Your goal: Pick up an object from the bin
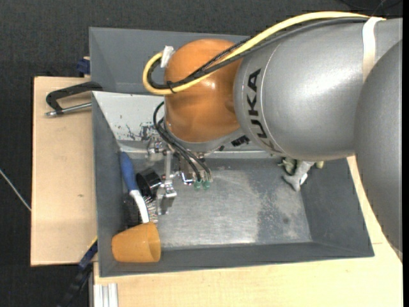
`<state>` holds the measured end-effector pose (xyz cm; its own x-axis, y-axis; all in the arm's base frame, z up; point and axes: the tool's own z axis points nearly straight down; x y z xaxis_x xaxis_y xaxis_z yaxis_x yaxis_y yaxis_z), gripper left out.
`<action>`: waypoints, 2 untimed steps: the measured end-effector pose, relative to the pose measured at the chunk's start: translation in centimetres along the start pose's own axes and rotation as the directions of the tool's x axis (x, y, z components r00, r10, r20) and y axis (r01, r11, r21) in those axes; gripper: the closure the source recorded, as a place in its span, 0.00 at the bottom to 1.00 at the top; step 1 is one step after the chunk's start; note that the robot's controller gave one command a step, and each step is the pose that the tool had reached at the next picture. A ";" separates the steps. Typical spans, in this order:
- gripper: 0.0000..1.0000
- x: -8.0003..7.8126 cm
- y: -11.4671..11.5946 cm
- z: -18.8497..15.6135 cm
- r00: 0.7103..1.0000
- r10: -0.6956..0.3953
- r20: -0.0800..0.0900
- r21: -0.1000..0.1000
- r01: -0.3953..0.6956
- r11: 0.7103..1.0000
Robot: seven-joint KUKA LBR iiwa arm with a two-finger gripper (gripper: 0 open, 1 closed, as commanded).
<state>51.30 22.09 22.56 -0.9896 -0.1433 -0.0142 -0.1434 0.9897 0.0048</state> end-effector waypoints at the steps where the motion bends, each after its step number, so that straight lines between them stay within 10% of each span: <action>1: 0.00 -6.0 -2.1 15.3 0.991 -0.132 -0.016 0.004 0.132 0.991; 2: 1.00 -6.0 -1.9 14.9 0.991 -0.133 -0.011 0.002 0.133 0.991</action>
Offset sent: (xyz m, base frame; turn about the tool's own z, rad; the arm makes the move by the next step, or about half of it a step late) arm 0.0634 -0.0100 -0.1494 -0.1326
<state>57.74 21.19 7.77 -0.9618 -0.2739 -0.0037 -0.2739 0.9618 0.0005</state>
